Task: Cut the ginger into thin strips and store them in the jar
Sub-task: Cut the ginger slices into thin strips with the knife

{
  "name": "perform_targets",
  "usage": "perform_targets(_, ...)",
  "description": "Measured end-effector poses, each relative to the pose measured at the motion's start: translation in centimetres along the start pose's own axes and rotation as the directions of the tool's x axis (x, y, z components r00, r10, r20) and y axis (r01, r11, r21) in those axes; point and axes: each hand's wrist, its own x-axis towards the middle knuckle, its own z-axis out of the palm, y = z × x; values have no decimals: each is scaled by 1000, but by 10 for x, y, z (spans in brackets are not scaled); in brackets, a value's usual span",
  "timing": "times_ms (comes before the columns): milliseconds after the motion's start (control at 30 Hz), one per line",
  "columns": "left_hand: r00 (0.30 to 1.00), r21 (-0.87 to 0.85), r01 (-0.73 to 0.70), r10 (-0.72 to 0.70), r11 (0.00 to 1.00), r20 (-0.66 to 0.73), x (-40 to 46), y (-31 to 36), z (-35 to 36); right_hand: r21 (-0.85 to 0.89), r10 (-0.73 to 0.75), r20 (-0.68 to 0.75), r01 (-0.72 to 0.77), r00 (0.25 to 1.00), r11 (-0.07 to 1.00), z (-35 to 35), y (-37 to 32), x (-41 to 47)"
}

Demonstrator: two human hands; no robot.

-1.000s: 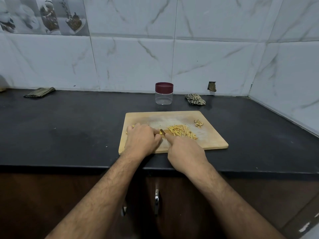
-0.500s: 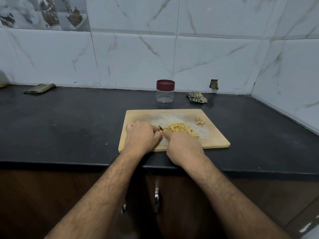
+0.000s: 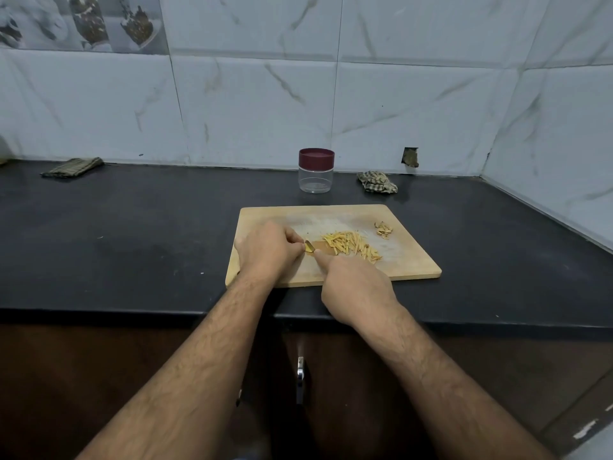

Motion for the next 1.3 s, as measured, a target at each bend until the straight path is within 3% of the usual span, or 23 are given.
perform_targets(567, 998, 21, -40, 41, 999, -53, -3, -2, 5, 104, 33, -79, -24, 996, 994, 1, 7, -13)
perform_targets(1300, 999, 9, -31, 31, 999, -42, -3, -2, 5, 45, -8, -73, 11, 997, 999, 7, 1, 5)
